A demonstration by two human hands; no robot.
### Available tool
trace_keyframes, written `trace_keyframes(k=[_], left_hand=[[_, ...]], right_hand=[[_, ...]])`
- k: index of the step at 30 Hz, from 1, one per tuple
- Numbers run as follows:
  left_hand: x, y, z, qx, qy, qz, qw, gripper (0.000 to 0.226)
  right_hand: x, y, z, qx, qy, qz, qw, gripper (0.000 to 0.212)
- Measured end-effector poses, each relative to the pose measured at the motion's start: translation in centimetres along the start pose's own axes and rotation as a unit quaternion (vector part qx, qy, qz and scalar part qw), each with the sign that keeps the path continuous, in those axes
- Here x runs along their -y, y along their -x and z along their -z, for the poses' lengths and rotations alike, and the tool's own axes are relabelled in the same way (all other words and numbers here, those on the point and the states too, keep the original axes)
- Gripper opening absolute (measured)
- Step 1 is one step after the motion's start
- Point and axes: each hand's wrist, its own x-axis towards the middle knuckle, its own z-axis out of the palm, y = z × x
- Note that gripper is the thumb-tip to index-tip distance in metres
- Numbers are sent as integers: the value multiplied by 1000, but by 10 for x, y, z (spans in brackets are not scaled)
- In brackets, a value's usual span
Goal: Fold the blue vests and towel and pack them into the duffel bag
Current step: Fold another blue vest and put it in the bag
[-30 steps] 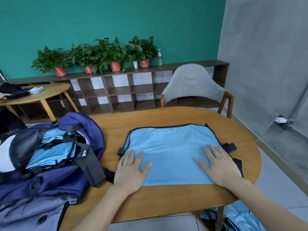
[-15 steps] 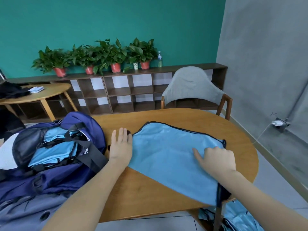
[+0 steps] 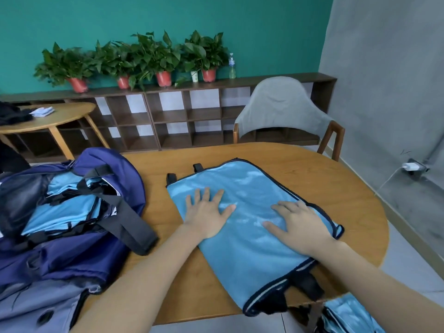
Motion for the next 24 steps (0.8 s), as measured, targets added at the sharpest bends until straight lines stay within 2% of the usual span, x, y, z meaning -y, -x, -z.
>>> trace_keyframes(k=[3,5,7,9,12,14,16,19,20,21,24], left_hand=[[22,-30,16,-76,-161,-22,984,78],[27,-35,19,-100,-201,-35,974,77],[25,-30,11,-110,-110,-62,986,73],[20,-12,4,-116,41,-96,988,63],[14,29,6,-120,213,-114,963,48],[13,61,8,-149,296,-76,940,35],[15,95,7,-204,391,-9,898,18],[22,144,2,-279,557,77,778,15],[22,158,1,-306,573,78,756,16],[21,170,-1,-333,561,68,755,16],[12,199,-9,-371,459,15,807,14]], right_hand=[[13,1,13,-34,56,-27,998,65],[18,6,14,-50,53,-36,997,60],[18,11,10,-57,33,-37,997,55],[16,16,4,-70,9,-36,997,53],[18,24,-2,-97,-22,-31,995,51],[28,31,-5,-129,-54,-17,990,49],[45,42,-9,-147,-98,4,984,51],[66,58,-21,-132,-137,48,981,53],[69,61,-23,-138,-141,63,978,51],[72,63,-24,-141,-146,76,976,49],[84,65,-19,-143,-171,115,968,39]])
